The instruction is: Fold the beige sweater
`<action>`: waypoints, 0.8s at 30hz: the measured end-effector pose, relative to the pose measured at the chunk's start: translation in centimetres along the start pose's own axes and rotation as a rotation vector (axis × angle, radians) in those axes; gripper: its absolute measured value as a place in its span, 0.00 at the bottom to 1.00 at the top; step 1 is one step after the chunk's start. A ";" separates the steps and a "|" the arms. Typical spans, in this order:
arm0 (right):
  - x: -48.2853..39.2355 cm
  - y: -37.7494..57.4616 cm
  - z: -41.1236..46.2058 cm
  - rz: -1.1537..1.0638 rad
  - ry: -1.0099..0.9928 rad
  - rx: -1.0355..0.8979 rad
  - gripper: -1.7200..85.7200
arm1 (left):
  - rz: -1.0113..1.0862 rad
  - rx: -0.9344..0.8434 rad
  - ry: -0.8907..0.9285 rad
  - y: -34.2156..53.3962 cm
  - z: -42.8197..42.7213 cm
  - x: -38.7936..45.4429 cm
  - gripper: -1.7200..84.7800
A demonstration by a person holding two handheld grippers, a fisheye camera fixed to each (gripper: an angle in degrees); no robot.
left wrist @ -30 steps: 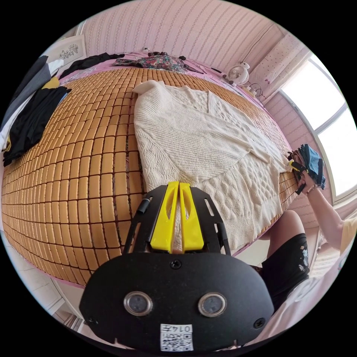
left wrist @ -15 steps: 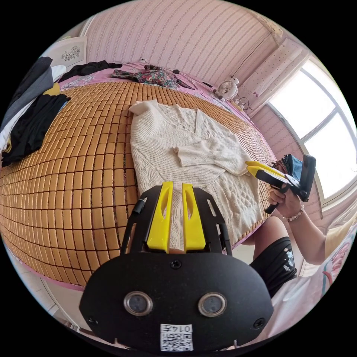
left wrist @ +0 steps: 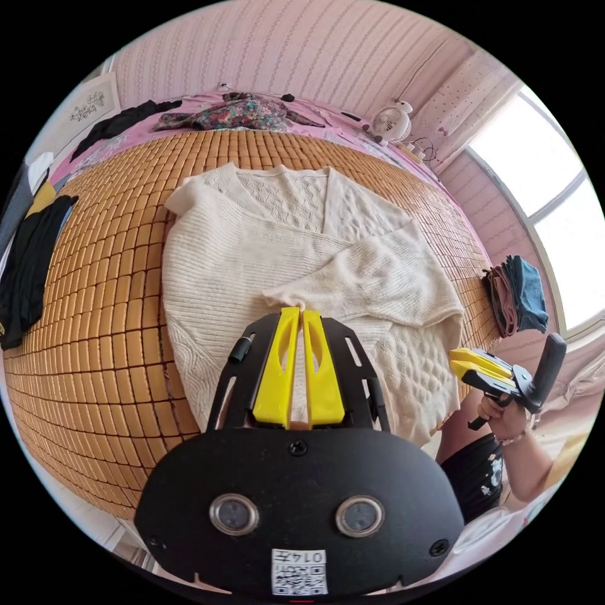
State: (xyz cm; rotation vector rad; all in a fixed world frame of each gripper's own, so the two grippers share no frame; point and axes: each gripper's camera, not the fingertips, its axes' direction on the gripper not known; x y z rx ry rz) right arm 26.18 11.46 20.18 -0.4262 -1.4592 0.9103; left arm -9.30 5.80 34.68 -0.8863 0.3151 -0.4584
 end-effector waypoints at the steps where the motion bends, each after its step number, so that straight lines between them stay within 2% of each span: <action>1: 0.0 -0.1 -0.1 -0.002 0.001 0.005 0.08 | 0.040 0.042 0.016 -0.2 -1.4 0.9 0.02; 5: 0.2 -1.0 -0.7 0.005 -0.045 0.024 0.08 | 0.133 0.270 0.029 -1.4 -8.6 3.5 0.01; 9: -0.6 -2.2 -1.8 -0.037 -0.092 0.060 0.08 | 0.103 0.426 0.007 -0.4 -14.5 1.9 0.01; 12: -1.0 -2.7 -1.4 -0.068 -0.101 0.050 0.08 | -0.008 0.337 -0.067 1.9 -13.4 -2.6 0.02; 14: -0.9 -2.9 -0.7 -0.064 -0.089 0.019 0.08 | -0.091 0.114 -0.042 3.7 -9.4 -6.7 0.03; 15: -0.8 -3.2 -0.3 -0.059 -0.092 0.001 0.08 | -0.110 0.089 -0.038 4.3 -8.8 -7.6 0.03; 19: -1.3 -5.7 0.7 -0.108 -0.112 -0.003 0.08 | -0.155 0.086 -0.046 6.8 -8.3 -10.0 0.04; 24: -5.8 -15.9 5.9 -0.345 -0.151 -0.057 0.09 | -0.049 0.082 -0.017 5.8 -5.4 -7.2 0.03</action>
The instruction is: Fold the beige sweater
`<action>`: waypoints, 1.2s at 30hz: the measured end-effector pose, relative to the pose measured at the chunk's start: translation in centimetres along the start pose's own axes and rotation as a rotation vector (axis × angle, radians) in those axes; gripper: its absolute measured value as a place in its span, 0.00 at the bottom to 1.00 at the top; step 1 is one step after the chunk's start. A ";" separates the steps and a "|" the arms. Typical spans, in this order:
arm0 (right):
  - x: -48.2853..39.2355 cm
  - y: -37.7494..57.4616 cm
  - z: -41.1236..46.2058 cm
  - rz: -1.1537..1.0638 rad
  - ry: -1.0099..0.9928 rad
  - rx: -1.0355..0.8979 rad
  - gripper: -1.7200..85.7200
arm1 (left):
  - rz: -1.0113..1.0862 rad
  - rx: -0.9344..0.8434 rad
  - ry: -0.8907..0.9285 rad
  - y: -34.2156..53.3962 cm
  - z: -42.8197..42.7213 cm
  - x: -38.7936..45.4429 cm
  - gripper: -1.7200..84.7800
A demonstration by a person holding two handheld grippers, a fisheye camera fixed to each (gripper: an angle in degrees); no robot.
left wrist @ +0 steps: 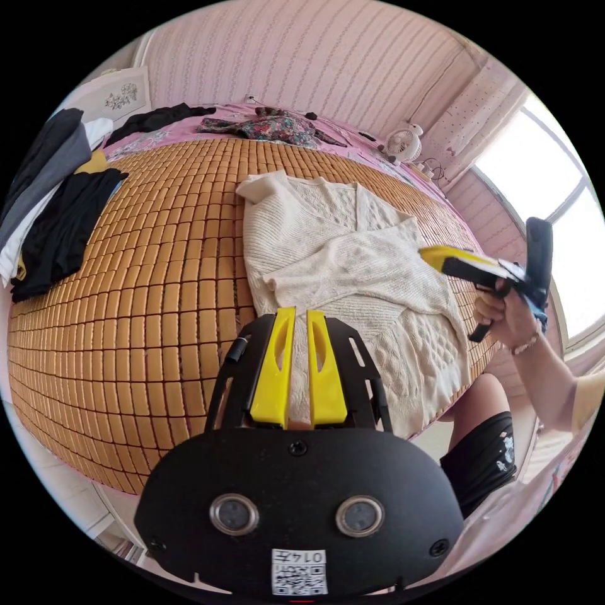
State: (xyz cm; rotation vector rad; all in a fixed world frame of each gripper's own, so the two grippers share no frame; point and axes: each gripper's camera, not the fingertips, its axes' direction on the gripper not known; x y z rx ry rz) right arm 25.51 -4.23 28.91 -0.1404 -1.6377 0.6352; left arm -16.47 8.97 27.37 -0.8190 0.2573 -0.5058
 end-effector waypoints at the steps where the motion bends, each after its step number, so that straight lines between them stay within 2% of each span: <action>1: -0.1 -1.5 0.8 -0.029 0.000 -0.008 0.09 | 0.021 -0.003 -0.028 -0.1 1.0 0.8 0.02; 4: -0.7 -8.9 5.4 -0.154 0.028 -0.069 0.10 | 0.017 -0.058 -0.061 -0.1 3.5 0.9 0.02; 6: -1.1 -13.6 10.0 -0.225 0.082 -0.168 0.11 | 0.032 -0.028 -0.058 0.4 3.6 0.7 0.02; 10: -1.3 -17.4 16.3 -0.297 0.188 -0.282 0.10 | 0.074 0.000 -0.055 1.1 3.5 -0.1 0.02; 12: -0.3 -18.6 18.6 -0.261 0.254 -0.338 0.08 | 0.073 0.008 -0.032 1.1 3.5 -0.7 0.02; 16: 2.4 -20.0 17.1 -0.114 0.071 -0.214 0.05 | 0.071 0.037 -0.001 1.4 3.3 -1.8 0.02; 19: 5.9 -20.2 16.0 0.078 -0.041 -0.158 0.05 | 0.060 0.042 0.008 1.2 3.1 -2.4 0.02; 21: 9.0 -19.5 15.7 0.269 -0.239 -0.116 0.06 | 0.052 0.044 0.018 1.1 3.0 -2.9 0.02; 26: 11.3 -17.7 10.2 0.292 -0.294 0.081 0.08 | 0.006 0.027 0.109 0.4 0.9 -5.6 0.03; 28: 12.3 -16.6 7.2 0.252 -0.253 0.123 0.09 | -0.009 0.076 0.102 0.0 -1.0 -7.1 0.03; 32: 15.1 -12.9 1.1 0.175 0.112 0.067 0.11 | -0.059 0.153 0.083 -4.1 -3.3 -12.1 0.05; 36: 19.1 -8.4 -2.3 0.274 0.398 0.015 0.12 | -0.178 0.178 0.186 -9.8 -2.3 -16.5 0.08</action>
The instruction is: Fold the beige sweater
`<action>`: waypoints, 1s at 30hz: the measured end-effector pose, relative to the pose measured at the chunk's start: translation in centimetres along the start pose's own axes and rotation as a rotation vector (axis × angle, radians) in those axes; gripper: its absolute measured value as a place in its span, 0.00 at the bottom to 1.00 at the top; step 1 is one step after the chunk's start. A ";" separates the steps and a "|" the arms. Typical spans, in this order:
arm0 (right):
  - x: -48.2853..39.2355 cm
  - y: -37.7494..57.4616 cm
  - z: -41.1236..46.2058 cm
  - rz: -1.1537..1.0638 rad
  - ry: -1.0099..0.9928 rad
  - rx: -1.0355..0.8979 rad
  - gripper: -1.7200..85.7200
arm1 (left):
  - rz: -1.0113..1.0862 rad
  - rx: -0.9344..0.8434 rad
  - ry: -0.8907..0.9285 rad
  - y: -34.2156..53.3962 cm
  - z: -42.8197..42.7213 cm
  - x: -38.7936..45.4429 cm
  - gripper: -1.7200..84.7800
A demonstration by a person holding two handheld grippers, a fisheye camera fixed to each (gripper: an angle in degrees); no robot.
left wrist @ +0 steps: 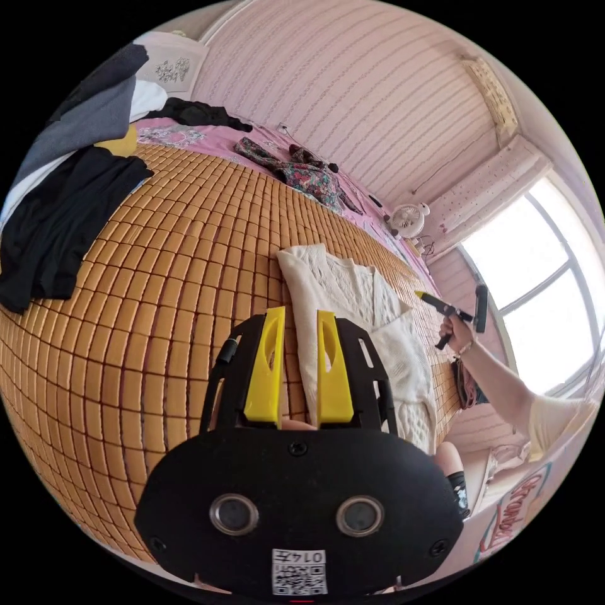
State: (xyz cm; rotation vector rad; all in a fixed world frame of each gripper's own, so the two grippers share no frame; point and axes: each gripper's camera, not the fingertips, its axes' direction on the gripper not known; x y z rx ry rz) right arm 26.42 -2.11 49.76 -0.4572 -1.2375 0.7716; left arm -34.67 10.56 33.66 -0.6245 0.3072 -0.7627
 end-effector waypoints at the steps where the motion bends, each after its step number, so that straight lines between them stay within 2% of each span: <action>1: 0.7 0.3 0.1 0.020 0.018 -0.013 0.12 | -0.033 0.011 0.037 -1.9 0.9 -0.9 0.09; 4: 3.5 1.6 1.3 0.139 0.044 -0.059 0.11 | -0.081 -0.018 0.037 -6.0 4.2 -1.8 0.12; 7: 4.6 2.2 3.1 0.216 -0.012 -0.087 0.10 | -0.071 -0.093 -0.014 -8.7 8.1 -1.1 0.09; 9: 4.2 2.2 4.4 0.210 -0.084 -0.124 0.09 | -0.091 -0.154 -0.027 -9.8 10.5 -0.9 0.07; 13: 2.5 1.6 4.7 0.131 -0.016 -0.125 0.07 | -0.103 -0.193 -0.181 -11.5 12.4 -0.1 0.03; 15: 1.5 1.1 3.7 0.080 -0.032 -0.079 0.05 | -0.079 -0.185 -0.136 -12.2 12.5 0.3 0.03; 18: 0.5 0.5 1.1 0.033 -0.064 0.018 0.04 | -0.032 -0.121 -0.110 -13.0 11.2 2.1 0.02; 24: -1.6 2.9 -6.2 -0.090 -0.169 0.162 0.04 | 0.229 -0.008 -0.048 -12.2 3.9 9.0 0.02; 28: -3.7 8.3 -10.6 -0.233 -0.214 0.170 0.04 | 0.403 0.017 0.040 -5.9 -3.7 11.6 0.03; 30: -5.2 13.2 -12.1 -0.318 -0.243 0.082 0.04 | 0.447 -0.028 0.096 -1.3 -6.1 11.6 0.03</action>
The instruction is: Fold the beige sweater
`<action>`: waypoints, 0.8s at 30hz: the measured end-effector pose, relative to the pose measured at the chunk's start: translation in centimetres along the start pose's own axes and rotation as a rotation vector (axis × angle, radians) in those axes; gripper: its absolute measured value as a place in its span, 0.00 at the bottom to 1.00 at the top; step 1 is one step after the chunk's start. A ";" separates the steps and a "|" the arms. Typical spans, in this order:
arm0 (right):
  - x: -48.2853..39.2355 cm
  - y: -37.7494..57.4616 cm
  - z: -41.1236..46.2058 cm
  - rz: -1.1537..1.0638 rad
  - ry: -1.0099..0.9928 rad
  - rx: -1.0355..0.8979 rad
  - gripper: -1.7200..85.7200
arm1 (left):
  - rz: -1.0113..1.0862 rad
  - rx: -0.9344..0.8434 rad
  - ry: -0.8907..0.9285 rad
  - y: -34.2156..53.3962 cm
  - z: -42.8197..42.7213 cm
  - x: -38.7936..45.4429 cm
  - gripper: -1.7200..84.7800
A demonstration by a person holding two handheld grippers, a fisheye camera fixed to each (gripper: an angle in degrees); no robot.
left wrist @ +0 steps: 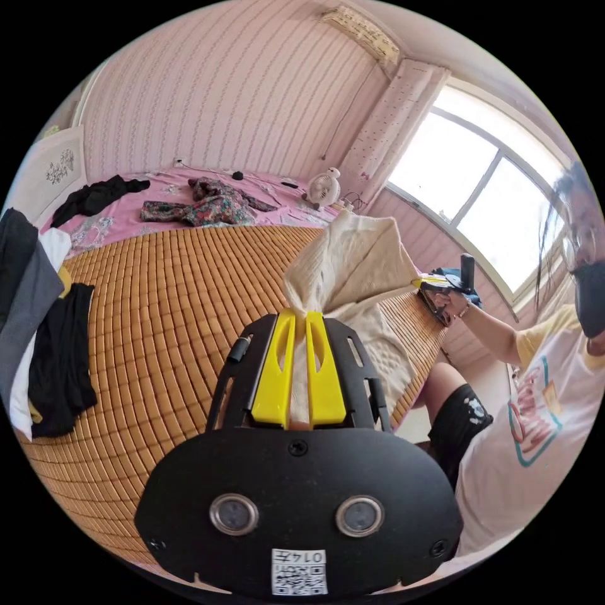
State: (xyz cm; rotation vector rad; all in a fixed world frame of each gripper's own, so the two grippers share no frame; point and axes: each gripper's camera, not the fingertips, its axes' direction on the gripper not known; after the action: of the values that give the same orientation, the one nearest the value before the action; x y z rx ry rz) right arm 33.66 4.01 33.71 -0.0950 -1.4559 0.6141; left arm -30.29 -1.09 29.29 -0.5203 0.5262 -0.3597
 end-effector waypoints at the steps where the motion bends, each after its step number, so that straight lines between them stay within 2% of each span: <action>1: -0.7 1.1 0.0 0.003 -0.008 -0.038 0.03 | 0.003 -0.055 0.024 3.3 -0.8 1.2 0.03; 6: -4.9 8.8 3.0 0.104 0.133 -0.401 0.03 | -0.128 -0.299 -0.089 16.1 -1.6 3.5 0.02; 8: -5.9 8.4 3.4 0.136 0.185 -0.404 0.03 | -0.215 -0.326 -0.119 19.1 -1.6 4.4 0.02; 12: -8.9 3.3 5.5 0.062 0.156 -0.337 0.03 | -0.245 -0.275 -0.090 19.1 -0.5 7.0 0.01; 16: -12.1 -2.7 10.0 -0.073 0.051 -0.333 0.02 | -0.152 -0.191 -0.060 15.8 3.5 12.3 0.01; 20: -15.8 -9.9 16.9 -0.176 -0.047 -0.398 0.02 | -0.037 -0.224 0.009 13.5 10.9 19.0 0.01; 22: -17.3 -12.4 20.2 -0.248 -0.002 -0.474 0.02 | 0.005 -0.267 0.022 13.4 14.0 21.4 0.01; 24: -18.6 -14.7 25.1 -0.346 0.118 -0.628 0.02 | 0.024 -0.314 -0.003 14.0 16.8 23.0 0.01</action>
State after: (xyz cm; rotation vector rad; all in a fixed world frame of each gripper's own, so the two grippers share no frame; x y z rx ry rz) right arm 15.01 -24.26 26.78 -0.3545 -1.4614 -0.1425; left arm 0.29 6.18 25.24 -0.8166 0.5894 -0.2538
